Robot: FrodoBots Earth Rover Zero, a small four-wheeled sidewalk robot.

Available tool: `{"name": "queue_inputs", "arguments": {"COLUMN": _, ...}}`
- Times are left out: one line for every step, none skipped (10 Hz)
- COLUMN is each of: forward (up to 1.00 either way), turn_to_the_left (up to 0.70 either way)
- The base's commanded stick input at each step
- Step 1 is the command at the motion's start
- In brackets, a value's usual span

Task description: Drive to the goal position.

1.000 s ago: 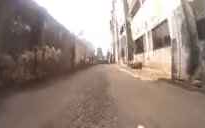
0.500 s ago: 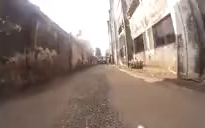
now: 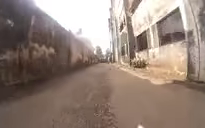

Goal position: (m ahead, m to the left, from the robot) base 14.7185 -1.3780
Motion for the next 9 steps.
{"name": "queue_inputs", "arguments": {"forward": 0.7, "turn_to_the_left": 0.0}}
{"name": "queue_inputs", "arguments": {"forward": 0.7, "turn_to_the_left": 0.0}}
{"name": "queue_inputs", "arguments": {"forward": 0.7, "turn_to_the_left": 0.0}}
{"name": "queue_inputs", "arguments": {"forward": 0.7, "turn_to_the_left": 0.0}}
{"name": "queue_inputs", "arguments": {"forward": 0.7, "turn_to_the_left": 0.0}}
{"name": "queue_inputs", "arguments": {"forward": 0.7, "turn_to_the_left": 0.0}}
{"name": "queue_inputs", "arguments": {"forward": 0.7, "turn_to_the_left": 0.0}}
{"name": "queue_inputs", "arguments": {"forward": 0.7, "turn_to_the_left": 0.0}}
{"name": "queue_inputs", "arguments": {"forward": 0.7, "turn_to_the_left": 0.0}}
